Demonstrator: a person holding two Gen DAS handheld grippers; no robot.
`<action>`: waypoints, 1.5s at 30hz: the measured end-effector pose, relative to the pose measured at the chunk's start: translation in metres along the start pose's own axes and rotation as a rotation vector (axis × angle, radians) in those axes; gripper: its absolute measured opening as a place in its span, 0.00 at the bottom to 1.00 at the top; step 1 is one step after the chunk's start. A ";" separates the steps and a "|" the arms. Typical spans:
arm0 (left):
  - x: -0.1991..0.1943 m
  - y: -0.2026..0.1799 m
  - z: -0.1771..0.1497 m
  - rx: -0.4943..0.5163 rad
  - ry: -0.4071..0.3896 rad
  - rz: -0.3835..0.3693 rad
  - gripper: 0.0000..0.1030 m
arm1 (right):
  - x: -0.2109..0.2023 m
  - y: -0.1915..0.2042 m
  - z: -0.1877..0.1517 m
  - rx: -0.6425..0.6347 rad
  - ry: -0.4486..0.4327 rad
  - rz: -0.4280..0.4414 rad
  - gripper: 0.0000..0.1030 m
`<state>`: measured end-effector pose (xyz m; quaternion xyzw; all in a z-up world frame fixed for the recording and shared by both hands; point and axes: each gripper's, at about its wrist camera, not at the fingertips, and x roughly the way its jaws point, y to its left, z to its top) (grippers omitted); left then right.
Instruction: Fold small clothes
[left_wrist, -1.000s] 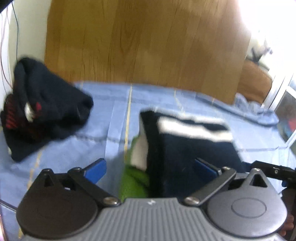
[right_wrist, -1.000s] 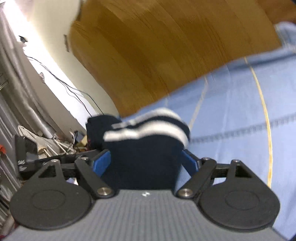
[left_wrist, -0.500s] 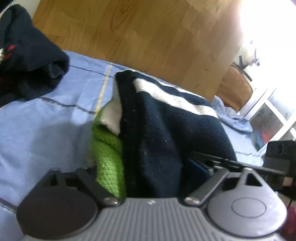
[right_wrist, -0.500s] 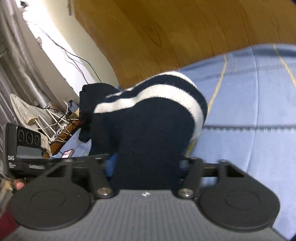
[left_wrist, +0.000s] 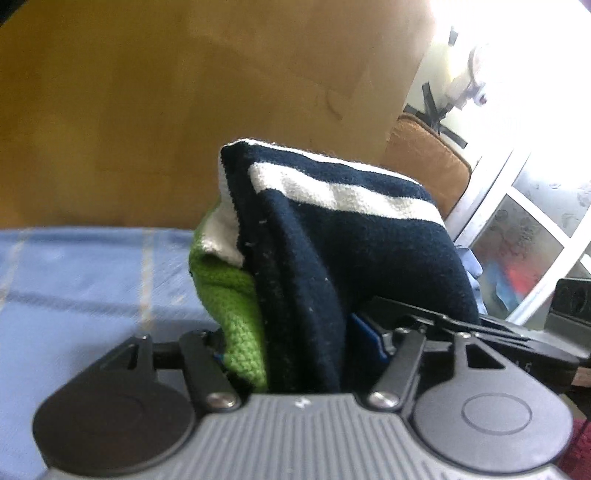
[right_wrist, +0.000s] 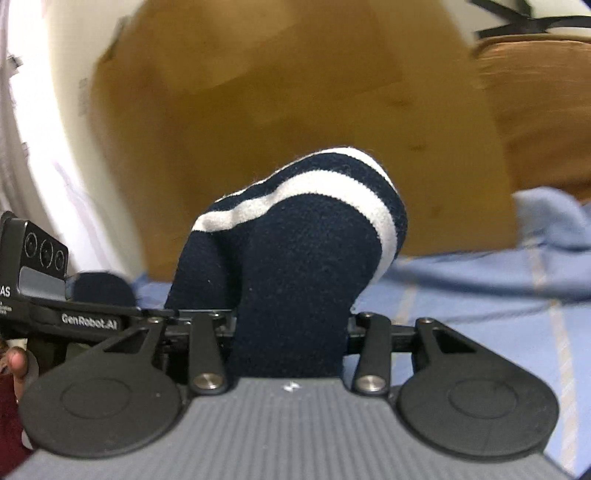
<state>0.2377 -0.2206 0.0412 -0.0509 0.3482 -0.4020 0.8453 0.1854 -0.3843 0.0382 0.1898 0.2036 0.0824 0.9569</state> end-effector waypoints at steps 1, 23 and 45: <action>0.013 0.000 0.003 0.001 0.005 -0.001 0.60 | 0.005 -0.013 0.004 0.007 0.005 -0.011 0.45; -0.034 -0.069 -0.091 0.188 -0.156 0.422 0.86 | -0.067 -0.018 -0.071 0.098 0.009 -0.265 0.85; -0.103 -0.118 -0.198 0.242 -0.189 0.601 1.00 | -0.137 0.056 -0.158 0.086 -0.024 -0.410 0.92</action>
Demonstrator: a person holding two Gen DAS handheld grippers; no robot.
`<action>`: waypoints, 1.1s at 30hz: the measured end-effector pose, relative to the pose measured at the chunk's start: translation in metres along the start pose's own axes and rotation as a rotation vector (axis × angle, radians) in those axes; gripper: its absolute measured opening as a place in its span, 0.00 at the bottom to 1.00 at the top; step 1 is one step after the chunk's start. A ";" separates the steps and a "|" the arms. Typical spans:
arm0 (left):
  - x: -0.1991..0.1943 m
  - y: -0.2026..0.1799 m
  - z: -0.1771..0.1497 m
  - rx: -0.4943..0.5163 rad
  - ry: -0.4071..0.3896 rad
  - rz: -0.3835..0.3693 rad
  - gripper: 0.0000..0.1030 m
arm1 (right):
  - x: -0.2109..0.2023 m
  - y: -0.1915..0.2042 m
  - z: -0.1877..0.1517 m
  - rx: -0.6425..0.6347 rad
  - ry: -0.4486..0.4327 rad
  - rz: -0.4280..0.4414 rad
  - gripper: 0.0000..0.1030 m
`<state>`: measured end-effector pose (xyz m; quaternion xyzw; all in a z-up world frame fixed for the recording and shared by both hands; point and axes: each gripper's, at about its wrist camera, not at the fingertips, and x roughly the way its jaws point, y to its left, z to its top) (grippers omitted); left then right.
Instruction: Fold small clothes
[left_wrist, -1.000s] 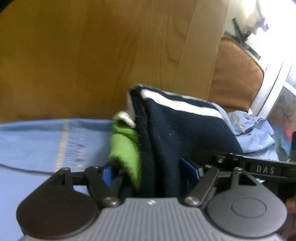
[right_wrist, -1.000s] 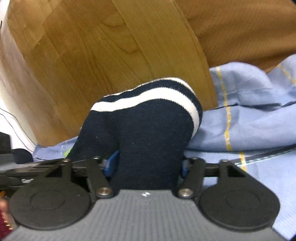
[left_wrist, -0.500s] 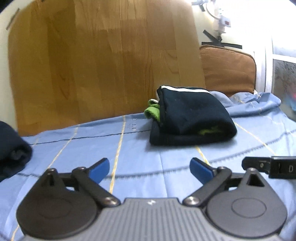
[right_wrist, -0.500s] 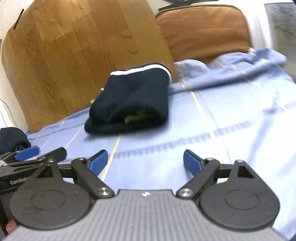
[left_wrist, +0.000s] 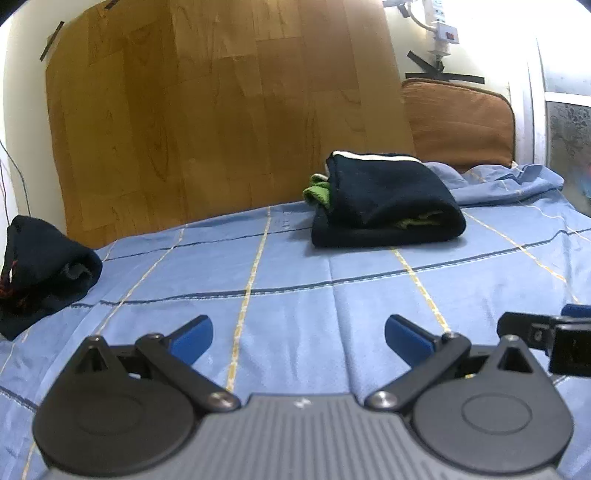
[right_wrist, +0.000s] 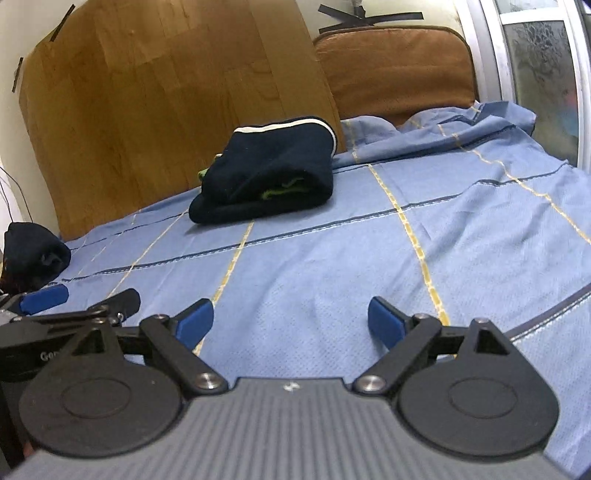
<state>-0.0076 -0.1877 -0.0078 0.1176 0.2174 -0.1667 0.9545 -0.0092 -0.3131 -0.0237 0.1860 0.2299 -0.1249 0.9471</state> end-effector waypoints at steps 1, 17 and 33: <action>0.001 0.000 0.000 0.000 0.011 -0.001 1.00 | 0.000 -0.001 0.000 0.007 -0.001 0.005 0.93; 0.019 0.000 0.001 0.003 0.116 -0.030 1.00 | 0.004 0.002 -0.002 -0.008 0.003 0.007 1.00; 0.024 0.003 0.002 -0.018 0.151 -0.045 1.00 | -0.002 -0.004 -0.004 0.035 -0.019 0.038 1.00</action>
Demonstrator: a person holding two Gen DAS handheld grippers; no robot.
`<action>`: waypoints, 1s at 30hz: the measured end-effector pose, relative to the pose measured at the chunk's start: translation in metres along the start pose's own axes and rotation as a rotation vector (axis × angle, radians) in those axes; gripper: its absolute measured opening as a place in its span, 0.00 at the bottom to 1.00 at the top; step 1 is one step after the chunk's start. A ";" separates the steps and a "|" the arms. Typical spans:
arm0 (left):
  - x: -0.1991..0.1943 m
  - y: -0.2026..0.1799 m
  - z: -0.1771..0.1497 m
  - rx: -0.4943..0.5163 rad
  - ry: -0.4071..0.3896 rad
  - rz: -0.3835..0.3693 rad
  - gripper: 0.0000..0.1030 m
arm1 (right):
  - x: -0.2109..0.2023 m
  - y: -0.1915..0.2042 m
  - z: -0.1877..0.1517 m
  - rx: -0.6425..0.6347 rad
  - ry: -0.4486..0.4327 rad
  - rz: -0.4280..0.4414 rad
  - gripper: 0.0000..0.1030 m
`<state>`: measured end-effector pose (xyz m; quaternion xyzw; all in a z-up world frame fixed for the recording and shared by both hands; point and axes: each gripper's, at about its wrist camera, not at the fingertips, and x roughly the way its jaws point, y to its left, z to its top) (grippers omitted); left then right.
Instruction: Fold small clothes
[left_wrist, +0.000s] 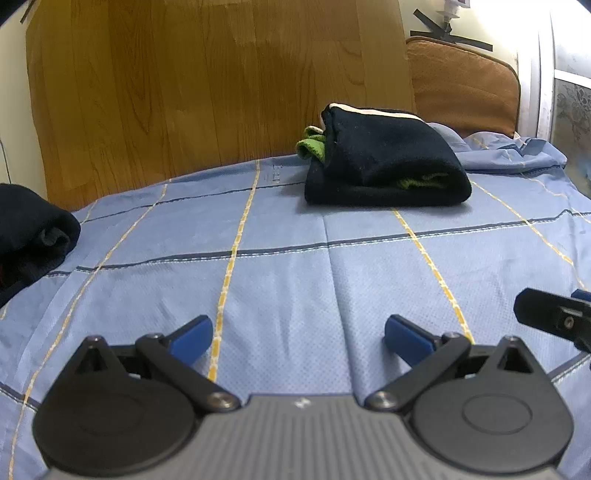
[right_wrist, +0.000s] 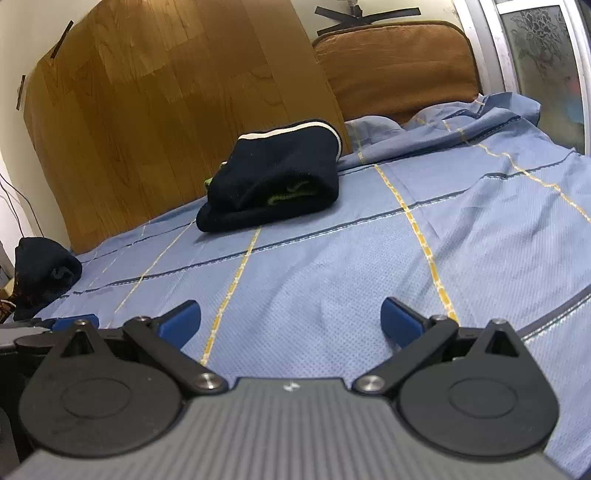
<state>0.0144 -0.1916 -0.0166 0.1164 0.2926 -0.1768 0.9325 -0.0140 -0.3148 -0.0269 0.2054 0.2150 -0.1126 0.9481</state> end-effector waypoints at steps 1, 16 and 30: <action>0.000 -0.001 0.000 0.004 -0.003 0.004 1.00 | 0.000 0.000 0.000 -0.005 -0.001 -0.003 1.00; 0.000 -0.002 0.000 0.021 0.008 0.016 1.00 | -0.002 -0.001 -0.001 0.015 -0.016 -0.056 1.00; 0.000 -0.004 0.000 0.028 0.005 0.022 1.00 | -0.002 -0.001 -0.001 0.012 -0.014 -0.052 1.00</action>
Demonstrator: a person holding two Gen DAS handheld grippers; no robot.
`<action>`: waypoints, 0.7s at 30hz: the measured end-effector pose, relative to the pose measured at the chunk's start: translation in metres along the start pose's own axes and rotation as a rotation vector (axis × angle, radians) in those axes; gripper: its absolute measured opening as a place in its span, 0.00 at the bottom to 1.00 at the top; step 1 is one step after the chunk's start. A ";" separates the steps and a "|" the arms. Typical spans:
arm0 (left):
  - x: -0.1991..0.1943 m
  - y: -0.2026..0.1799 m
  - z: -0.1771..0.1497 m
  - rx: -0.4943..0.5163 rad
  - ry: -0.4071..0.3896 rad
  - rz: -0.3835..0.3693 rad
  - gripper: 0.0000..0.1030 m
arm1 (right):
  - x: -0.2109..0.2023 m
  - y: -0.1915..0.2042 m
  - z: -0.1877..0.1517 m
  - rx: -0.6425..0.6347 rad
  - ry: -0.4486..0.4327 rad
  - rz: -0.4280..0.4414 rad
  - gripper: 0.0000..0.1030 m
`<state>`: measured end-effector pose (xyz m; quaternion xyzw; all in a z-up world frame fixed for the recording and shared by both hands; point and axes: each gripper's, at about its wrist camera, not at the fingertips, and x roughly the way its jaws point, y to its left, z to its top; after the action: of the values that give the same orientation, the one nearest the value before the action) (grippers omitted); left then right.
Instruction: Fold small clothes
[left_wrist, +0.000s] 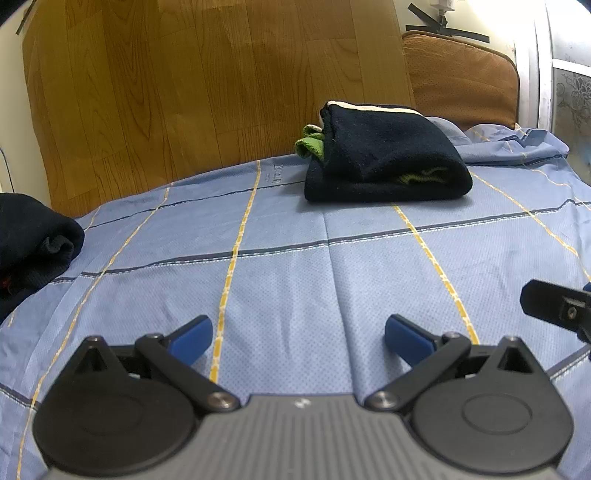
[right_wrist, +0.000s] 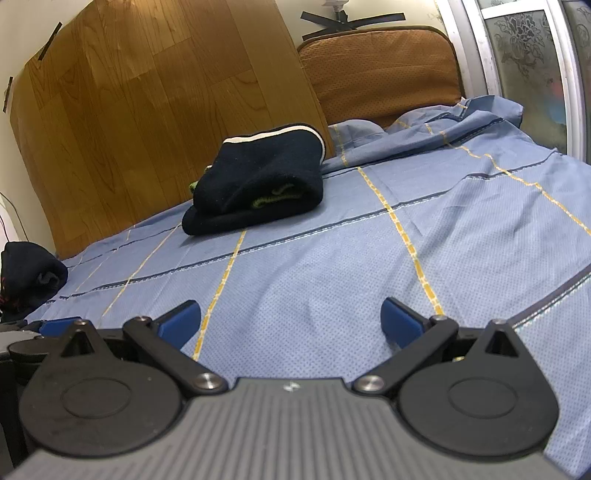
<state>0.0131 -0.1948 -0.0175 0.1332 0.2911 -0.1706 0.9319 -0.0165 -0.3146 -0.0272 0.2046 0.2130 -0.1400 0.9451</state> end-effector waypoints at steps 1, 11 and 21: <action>0.000 0.000 0.000 0.001 0.000 0.000 1.00 | 0.000 0.000 0.000 0.000 0.000 0.000 1.00; 0.001 0.000 -0.001 -0.003 0.005 -0.001 1.00 | 0.000 -0.001 0.000 0.004 -0.002 0.006 1.00; 0.002 0.003 -0.001 -0.027 0.015 -0.014 1.00 | 0.000 0.000 0.000 0.002 -0.001 0.004 1.00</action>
<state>0.0149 -0.1926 -0.0193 0.1200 0.3012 -0.1723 0.9302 -0.0167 -0.3152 -0.0272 0.2061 0.2118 -0.1383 0.9453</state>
